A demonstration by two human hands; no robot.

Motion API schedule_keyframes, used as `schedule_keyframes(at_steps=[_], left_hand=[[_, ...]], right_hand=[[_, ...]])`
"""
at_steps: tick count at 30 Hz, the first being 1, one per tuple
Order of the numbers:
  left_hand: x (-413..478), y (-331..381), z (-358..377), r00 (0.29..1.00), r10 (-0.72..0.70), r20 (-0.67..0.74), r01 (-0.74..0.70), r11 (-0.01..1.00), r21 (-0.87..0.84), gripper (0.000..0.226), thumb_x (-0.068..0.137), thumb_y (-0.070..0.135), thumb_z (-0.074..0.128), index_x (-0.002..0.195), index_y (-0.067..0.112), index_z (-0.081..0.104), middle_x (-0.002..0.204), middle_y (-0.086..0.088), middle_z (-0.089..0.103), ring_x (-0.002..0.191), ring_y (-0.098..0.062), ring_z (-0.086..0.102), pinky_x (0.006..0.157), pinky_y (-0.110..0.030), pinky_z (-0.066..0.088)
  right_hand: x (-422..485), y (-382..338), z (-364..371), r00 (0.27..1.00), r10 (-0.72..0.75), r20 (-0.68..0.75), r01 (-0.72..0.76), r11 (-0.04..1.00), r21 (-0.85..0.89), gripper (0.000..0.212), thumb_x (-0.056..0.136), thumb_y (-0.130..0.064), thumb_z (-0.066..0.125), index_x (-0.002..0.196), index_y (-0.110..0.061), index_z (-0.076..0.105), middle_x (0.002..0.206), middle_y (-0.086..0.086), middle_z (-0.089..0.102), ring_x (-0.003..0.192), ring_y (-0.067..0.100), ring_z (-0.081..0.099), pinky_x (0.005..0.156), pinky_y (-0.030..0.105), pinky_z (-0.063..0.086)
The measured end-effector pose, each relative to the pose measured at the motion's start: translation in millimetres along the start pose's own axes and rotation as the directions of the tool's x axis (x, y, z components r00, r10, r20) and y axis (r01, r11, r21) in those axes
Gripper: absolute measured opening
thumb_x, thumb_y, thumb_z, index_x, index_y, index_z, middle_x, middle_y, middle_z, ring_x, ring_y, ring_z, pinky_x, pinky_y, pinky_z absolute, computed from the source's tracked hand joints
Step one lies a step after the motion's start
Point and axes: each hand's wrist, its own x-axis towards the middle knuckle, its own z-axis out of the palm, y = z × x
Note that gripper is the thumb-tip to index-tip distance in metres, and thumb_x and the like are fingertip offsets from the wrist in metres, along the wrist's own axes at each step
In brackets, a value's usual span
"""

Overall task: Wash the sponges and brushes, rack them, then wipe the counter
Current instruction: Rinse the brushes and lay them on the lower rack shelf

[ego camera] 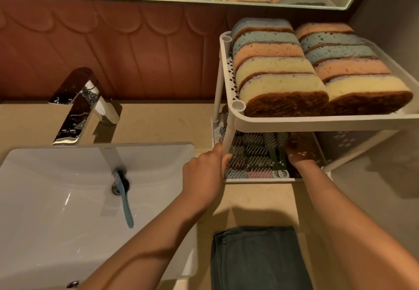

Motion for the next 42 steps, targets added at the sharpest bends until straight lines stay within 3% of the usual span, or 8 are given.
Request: schedule_keyframes(at_steps=[7, 12, 16, 20, 24, 32, 37, 42], left_hand=[[0, -4, -5, 0.998, 0.031, 0.049, -0.026, 0.995, -0.097, 0.036, 0.099, 0.040, 0.031, 0.127, 0.021, 0.042, 0.103, -0.005, 0.066, 0.087, -0.026, 0.061, 0.062, -0.031, 0.038], [-7, -16, -6, 0.943, 0.071, 0.326, 0.020, 0.963, -0.269, 0.049, 0.098, 0.034, 0.038, 0.143, 0.024, 0.020, 0.133, -0.007, 0.053, 0.108, -0.026, 0.057, 0.082, -0.037, 0.048], [-22, -42, -11, 0.876, 0.061, 0.478, 0.108, 0.942, -0.319, 0.041, 0.098, 0.036, 0.039, 0.135, 0.019, 0.038, 0.130, -0.007, 0.055, 0.109, -0.023, 0.056, 0.090, -0.034, 0.047], [-46, -88, -11, 0.783, 0.041, 0.621, 0.222, 0.914, -0.341, 0.036, 0.098, 0.036, 0.040, 0.127, 0.017, 0.050, 0.123, -0.006, 0.058, 0.106, -0.019, 0.056, 0.086, -0.026, 0.042], [-73, -147, -8, 0.718, -0.072, 0.692, 0.342, 0.903, -0.261, 0.031, 0.097, 0.035, 0.042, 0.119, 0.017, 0.053, 0.119, -0.009, 0.060, 0.106, -0.023, 0.057, 0.087, -0.029, 0.043], [-118, -247, -10, 0.625, -0.298, 0.722, 0.636, 0.731, -0.249, 0.019, 0.089, 0.031, 0.046, 0.092, 0.013, 0.053, 0.102, -0.011, 0.059, 0.088, -0.024, 0.056, 0.093, -0.044, 0.047], [-135, -300, -11, 0.581, -0.349, 0.735, 0.719, 0.643, -0.263, 0.014, 0.095, 0.016, 0.046, 0.092, 0.011, 0.059, 0.100, -0.012, 0.059, 0.090, -0.025, 0.059, 0.092, -0.042, 0.047], [-143, -328, -20, 0.536, -0.418, 0.733, 0.812, 0.494, -0.312, 0.011, 0.095, 0.022, 0.047, 0.097, 0.014, 0.055, 0.086, 0.001, 0.058, 0.072, -0.008, 0.056, 0.059, -0.017, 0.043]], right_hand=[[-39, -5, -3, 0.997, 0.005, -0.081, 0.003, 0.995, 0.095, 0.035, 0.095, -0.020, 0.048, 0.125, -0.003, 0.053, 0.134, 0.019, 0.051, 0.124, 0.035, 0.046, 0.105, 0.038, 0.034], [-94, -20, -1, 0.998, -0.060, -0.018, 0.062, 0.931, 0.360, 0.017, 0.089, -0.011, 0.058, 0.105, -0.009, 0.062, 0.088, 0.008, 0.061, 0.095, 0.029, 0.059, 0.077, 0.028, 0.044], [-140, -35, 8, 0.980, -0.186, 0.063, 0.147, 0.905, 0.398, 0.007, 0.089, -0.012, 0.059, 0.089, -0.015, 0.065, 0.074, 0.003, 0.061, 0.071, 0.011, 0.056, 0.059, 0.008, 0.040], [-178, -58, 30, 0.943, -0.262, 0.207, 0.163, 0.901, 0.402, 0.009, 0.088, -0.012, 0.059, 0.084, -0.017, 0.065, 0.071, 0.009, 0.061, 0.064, 0.008, 0.054, 0.057, 0.014, 0.041], [-209, -89, 66, 0.882, -0.300, 0.363, 0.182, 0.928, 0.326, 0.017, 0.086, -0.014, 0.056, 0.077, -0.026, 0.064, 0.075, -0.006, 0.067, 0.072, 0.006, 0.061, 0.067, 0.023, 0.049], [-245, -132, 164, 0.788, -0.271, 0.553, 0.224, 0.963, 0.154, 0.020, 0.078, -0.032, 0.051, 0.077, -0.017, 0.063, 0.082, 0.001, 0.067, 0.077, 0.021, 0.061, 0.066, 0.030, 0.047], [-259, -156, 236, 0.742, -0.203, 0.639, 0.381, 0.912, -0.153, 0.020, 0.087, -0.033, 0.057, 0.099, -0.018, 0.061, 0.100, 0.001, 0.065, 0.093, 0.020, 0.061, 0.076, 0.028, 0.045], [-259, -174, 284, 0.754, -0.158, 0.638, 0.413, 0.869, -0.274, 0.018, 0.088, -0.036, 0.053, 0.092, -0.019, 0.057, 0.087, -0.002, 0.059, 0.083, 0.019, 0.061, 0.073, 0.029, 0.050]])
